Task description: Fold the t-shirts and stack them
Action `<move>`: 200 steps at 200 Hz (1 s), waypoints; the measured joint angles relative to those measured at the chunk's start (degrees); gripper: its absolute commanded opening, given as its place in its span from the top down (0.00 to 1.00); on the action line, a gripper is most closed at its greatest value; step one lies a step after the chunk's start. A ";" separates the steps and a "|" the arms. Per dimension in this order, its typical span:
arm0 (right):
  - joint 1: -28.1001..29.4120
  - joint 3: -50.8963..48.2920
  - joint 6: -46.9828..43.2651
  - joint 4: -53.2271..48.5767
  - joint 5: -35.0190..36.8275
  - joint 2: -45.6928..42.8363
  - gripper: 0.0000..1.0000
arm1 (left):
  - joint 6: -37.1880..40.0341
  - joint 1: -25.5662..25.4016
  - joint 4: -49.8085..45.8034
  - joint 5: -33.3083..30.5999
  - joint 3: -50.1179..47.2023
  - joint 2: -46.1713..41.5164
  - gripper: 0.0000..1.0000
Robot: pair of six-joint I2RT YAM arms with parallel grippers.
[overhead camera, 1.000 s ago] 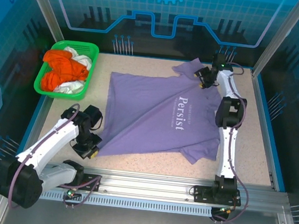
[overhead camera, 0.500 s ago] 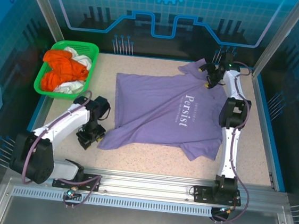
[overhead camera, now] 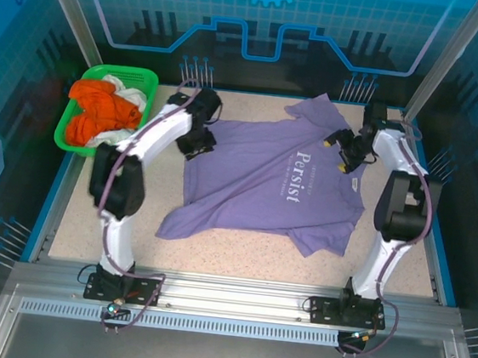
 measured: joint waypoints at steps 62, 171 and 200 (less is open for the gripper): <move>-0.02 -13.84 -3.54 1.64 0.17 -2.38 0.25 | 4.85 -0.22 -1.22 1.22 15.91 19.71 0.65; -1.90 -9.64 -6.38 0.57 -0.59 3.87 0.25 | 15.23 10.29 0.07 -4.92 5.57 15.58 0.63; -2.49 -6.32 -6.99 -0.37 -0.76 5.86 0.22 | 17.44 11.28 -0.63 -5.79 17.29 22.43 0.62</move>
